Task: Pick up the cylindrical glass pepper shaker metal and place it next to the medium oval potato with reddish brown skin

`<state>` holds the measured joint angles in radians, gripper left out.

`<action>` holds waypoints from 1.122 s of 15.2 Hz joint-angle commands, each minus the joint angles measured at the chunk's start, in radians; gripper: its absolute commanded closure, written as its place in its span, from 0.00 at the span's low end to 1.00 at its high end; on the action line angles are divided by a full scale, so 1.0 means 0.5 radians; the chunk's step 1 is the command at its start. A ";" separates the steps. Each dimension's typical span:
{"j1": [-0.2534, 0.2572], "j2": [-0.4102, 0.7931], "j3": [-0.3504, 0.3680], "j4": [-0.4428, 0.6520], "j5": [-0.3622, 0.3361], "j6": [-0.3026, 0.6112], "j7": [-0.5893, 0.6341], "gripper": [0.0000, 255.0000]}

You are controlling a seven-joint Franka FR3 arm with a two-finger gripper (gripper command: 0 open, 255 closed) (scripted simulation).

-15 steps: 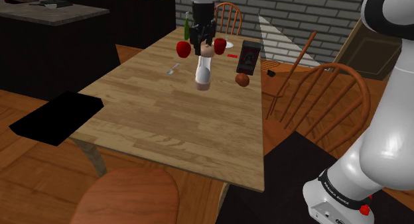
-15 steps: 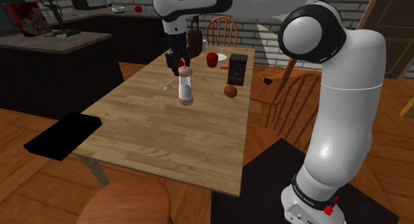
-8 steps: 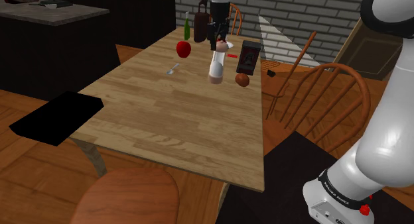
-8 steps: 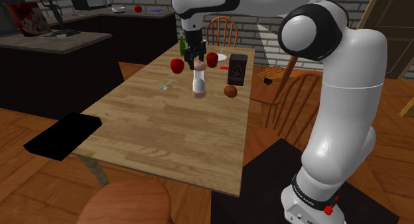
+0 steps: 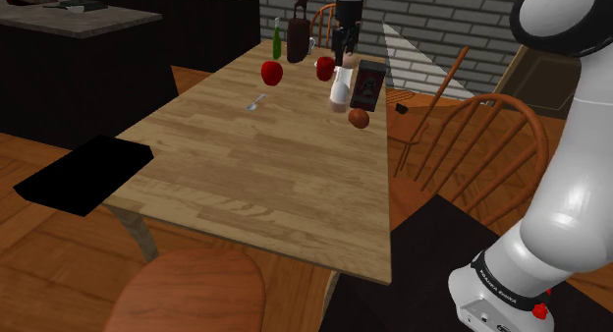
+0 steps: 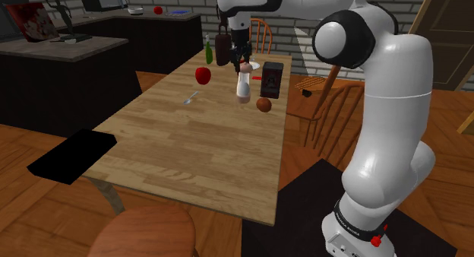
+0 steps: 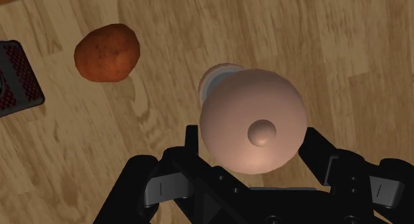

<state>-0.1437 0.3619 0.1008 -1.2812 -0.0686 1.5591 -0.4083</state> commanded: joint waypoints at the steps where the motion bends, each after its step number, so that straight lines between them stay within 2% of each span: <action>1: -0.052 0.065 -0.027 0.089 -0.002 -0.019 -0.084 1.00; 6: -0.191 0.285 -0.090 0.430 -0.005 -0.130 -0.296 1.00; 17: -0.203 0.215 -0.089 0.022 -0.004 0.207 -0.280 1.00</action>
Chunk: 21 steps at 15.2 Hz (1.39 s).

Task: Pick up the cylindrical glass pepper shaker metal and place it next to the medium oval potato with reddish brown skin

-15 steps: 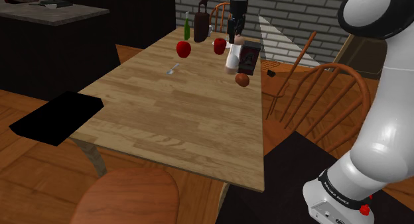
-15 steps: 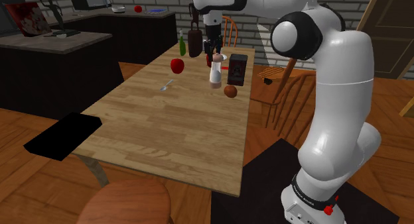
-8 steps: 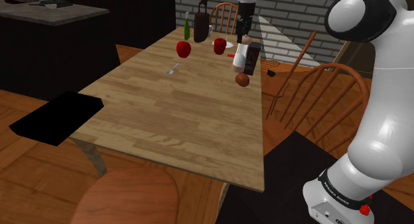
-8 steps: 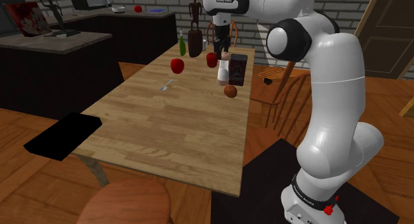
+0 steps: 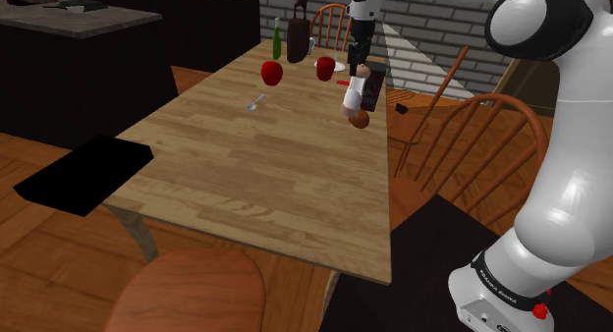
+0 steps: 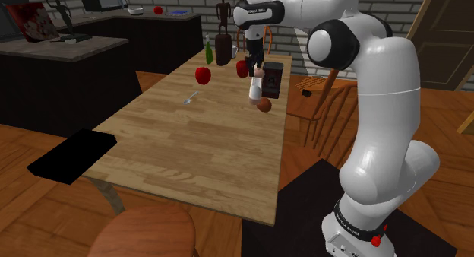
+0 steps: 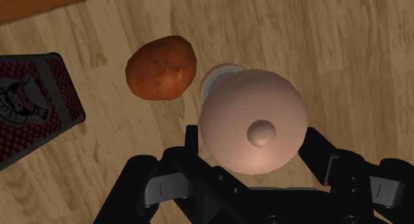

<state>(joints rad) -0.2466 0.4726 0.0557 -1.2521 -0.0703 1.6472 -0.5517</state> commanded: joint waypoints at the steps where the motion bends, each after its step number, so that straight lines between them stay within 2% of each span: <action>1: 0.002 -0.008 0.001 -0.066 0.000 0.059 0.008 1.00; 14: -0.003 0.022 -0.001 -0.372 -0.006 0.394 0.025 1.00; 21: -0.003 0.022 -0.001 -0.372 -0.006 0.394 0.025 1.00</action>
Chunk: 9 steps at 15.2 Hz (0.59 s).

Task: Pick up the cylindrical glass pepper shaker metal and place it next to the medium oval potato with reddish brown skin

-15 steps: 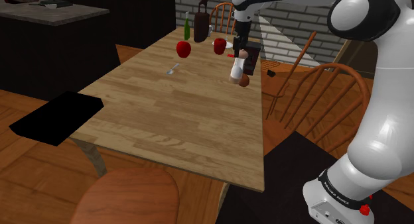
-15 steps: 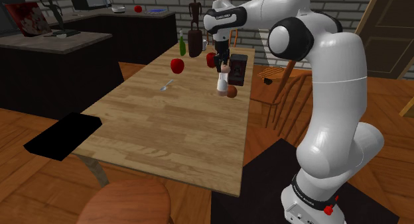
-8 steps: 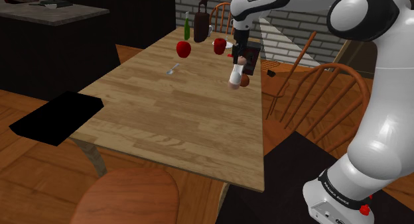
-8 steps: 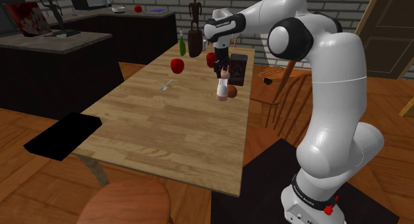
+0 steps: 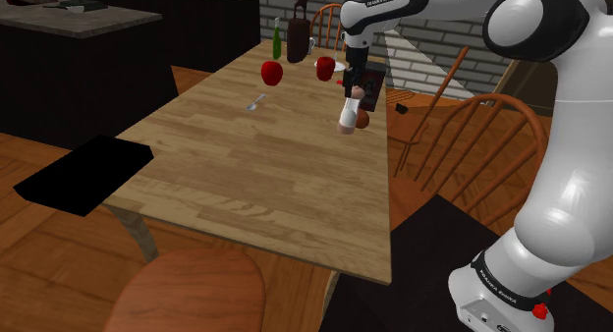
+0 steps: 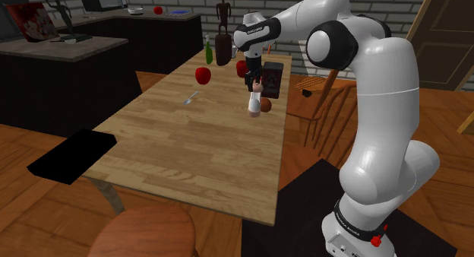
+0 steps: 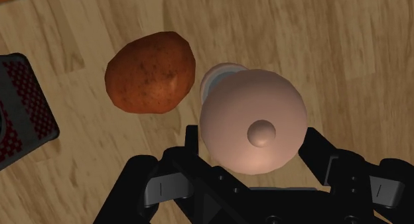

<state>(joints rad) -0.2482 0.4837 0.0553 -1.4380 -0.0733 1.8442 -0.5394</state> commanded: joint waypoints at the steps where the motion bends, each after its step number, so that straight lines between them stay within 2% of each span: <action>1: 0.000 0.000 0.000 0.000 0.000 0.000 0.000 1.00; 2: 0.000 0.000 0.000 0.000 0.000 0.000 0.000 0.00; 7: 0.000 0.000 0.000 0.000 0.000 0.000 0.000 0.00; 9: 0.005 -0.006 0.002 0.125 0.002 -0.131 -0.003 0.00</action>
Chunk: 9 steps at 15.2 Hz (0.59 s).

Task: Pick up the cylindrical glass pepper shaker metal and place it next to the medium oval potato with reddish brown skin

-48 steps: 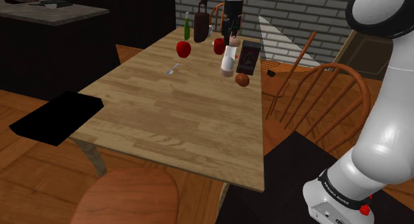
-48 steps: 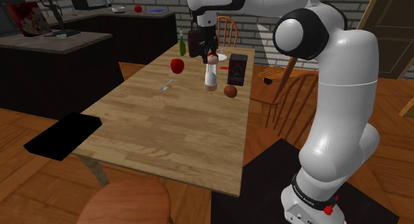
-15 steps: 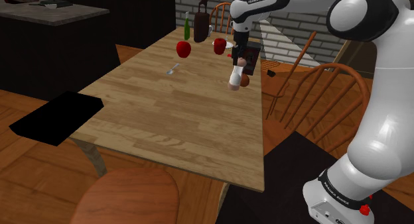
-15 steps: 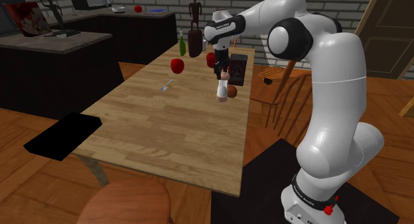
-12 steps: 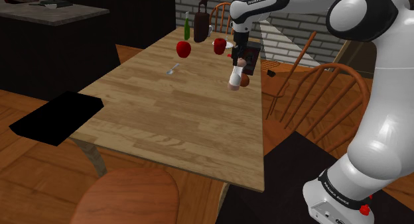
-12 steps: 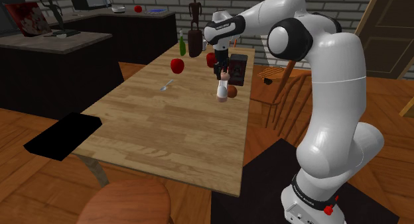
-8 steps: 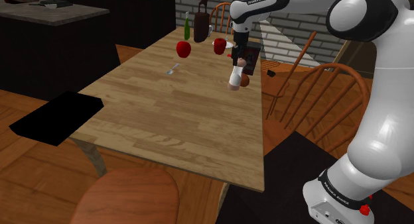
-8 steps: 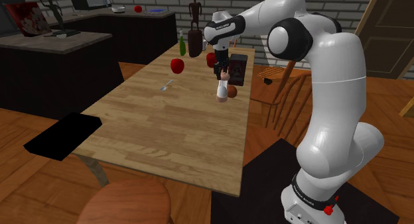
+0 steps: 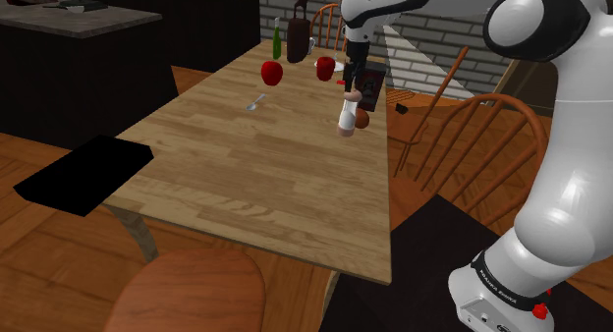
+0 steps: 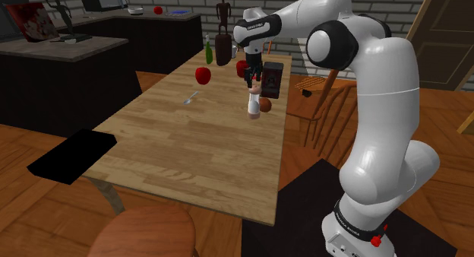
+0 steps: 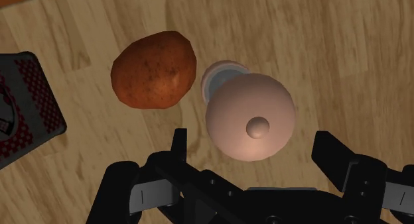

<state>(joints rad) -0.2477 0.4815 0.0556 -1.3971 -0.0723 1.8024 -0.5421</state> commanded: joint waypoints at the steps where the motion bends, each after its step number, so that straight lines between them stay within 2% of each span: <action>1: 0.007 0.000 0.002 0.114 0.001 -0.116 0.001 0.00; 2: 0.009 0.004 0.003 0.173 0.001 -0.171 0.000 0.00; 9: 0.009 0.004 0.003 0.173 0.001 -0.171 0.000 0.00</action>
<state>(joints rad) -0.2432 0.4836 0.0569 -1.3109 -0.0716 1.7174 -0.5424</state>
